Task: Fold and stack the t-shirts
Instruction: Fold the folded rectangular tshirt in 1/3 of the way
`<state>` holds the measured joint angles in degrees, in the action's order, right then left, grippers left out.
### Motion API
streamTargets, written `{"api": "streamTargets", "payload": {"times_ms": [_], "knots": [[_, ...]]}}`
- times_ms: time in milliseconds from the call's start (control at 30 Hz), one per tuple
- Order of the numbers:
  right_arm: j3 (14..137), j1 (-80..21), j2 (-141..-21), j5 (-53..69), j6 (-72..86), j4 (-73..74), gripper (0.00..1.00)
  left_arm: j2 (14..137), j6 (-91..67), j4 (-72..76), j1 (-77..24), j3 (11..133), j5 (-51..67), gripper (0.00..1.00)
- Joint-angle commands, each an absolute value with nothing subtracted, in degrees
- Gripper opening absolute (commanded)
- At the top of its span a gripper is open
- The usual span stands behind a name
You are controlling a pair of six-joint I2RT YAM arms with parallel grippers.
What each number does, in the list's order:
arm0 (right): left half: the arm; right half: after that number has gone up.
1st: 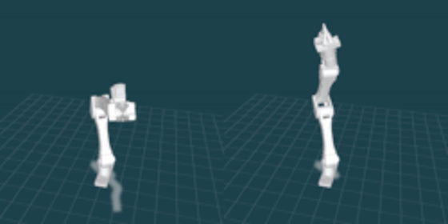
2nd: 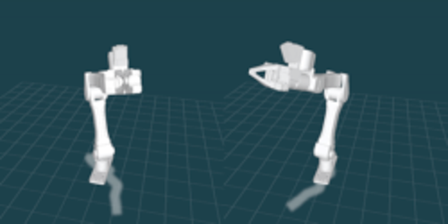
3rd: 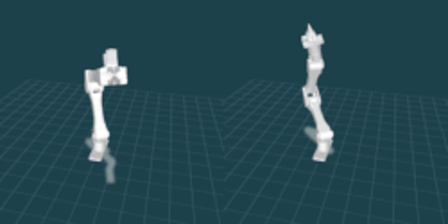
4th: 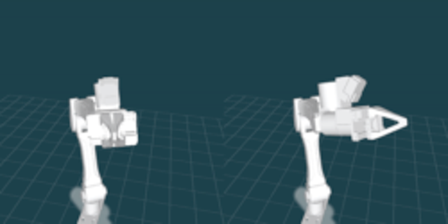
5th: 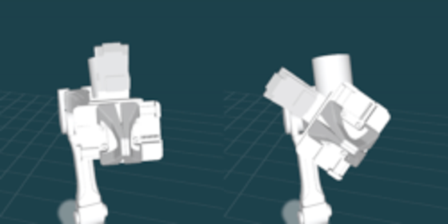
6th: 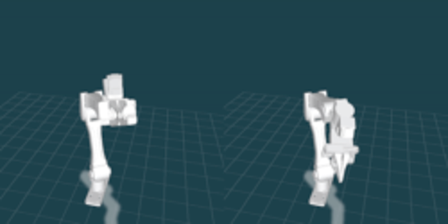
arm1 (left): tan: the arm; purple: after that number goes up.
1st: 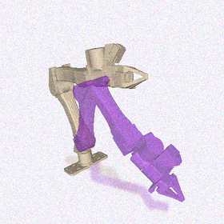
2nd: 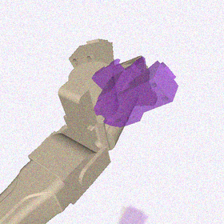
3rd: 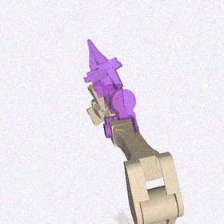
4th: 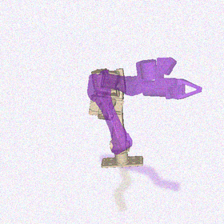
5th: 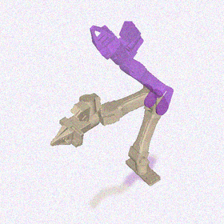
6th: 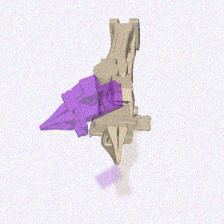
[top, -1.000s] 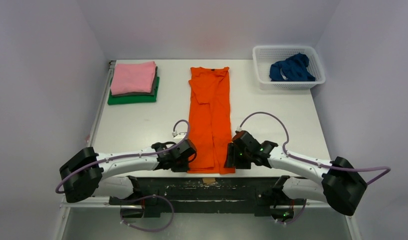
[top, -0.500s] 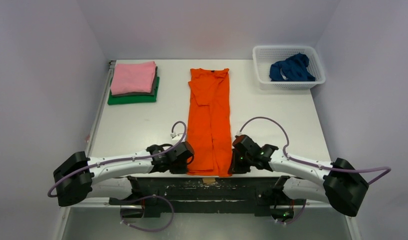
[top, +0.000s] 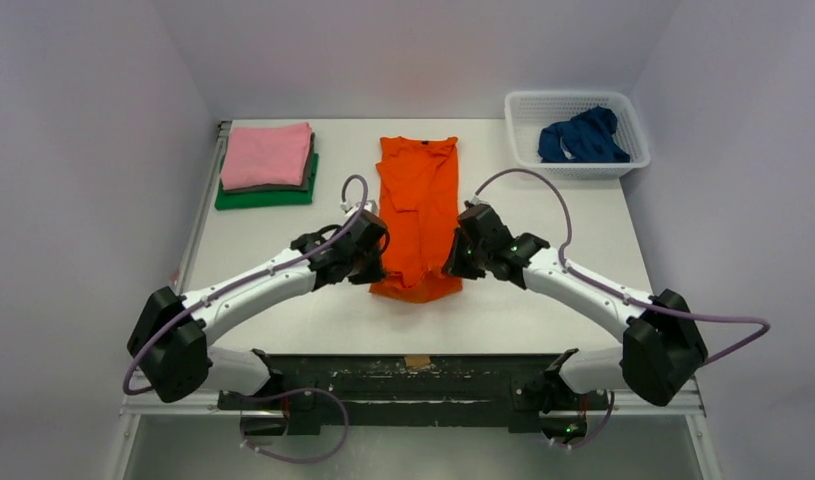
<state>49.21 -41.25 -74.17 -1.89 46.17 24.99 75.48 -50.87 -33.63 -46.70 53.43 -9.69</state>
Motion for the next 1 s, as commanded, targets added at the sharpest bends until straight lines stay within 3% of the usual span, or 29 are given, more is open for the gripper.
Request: {"api": "streamTargets", "payload": {"times_ms": [0, 333, 700, 767, 833, 900, 967], "knots": [[57.45, -36.30, -80.43, -2.38, 40.97, 22.41, 0.04, 81.39, -44.14, -32.81, -41.90, 62.16, -7.94, 0.00], [67.80, -26.19, -95.26, 5.89, 36.70, 15.84, 0.04, 100.52, -39.78, -35.50, -31.11, 79.35, -3.87, 0.00], [74.60, -21.19, -107.18, 6.68, 36.26, 12.35, 0.07, 112.65, -36.95, -36.20, -26.63, 90.91, -0.90, 0.02], [75.05, -20.64, -108.15, 6.61, 36.42, 11.54, 0.09, 114.24, -36.75, -36.01, -26.19, 91.99, -0.29, 0.08], [75.50, -20.13, -108.49, 6.03, 36.88, 10.81, 0.18, 115.74, -36.41, -36.31, -25.41, 94.00, 1.13, 0.18], [76.27, -19.62, -108.48, 5.81, 37.00, 10.66, 0.43, 116.75, -36.11, -36.67, -24.57, 95.54, 2.25, 0.37], [77.01, -19.60, -107.76, 5.11, 36.73, 11.14, 0.56, 116.05, -35.87, -37.16, -24.16, 96.30, 2.79, 0.64]]}}
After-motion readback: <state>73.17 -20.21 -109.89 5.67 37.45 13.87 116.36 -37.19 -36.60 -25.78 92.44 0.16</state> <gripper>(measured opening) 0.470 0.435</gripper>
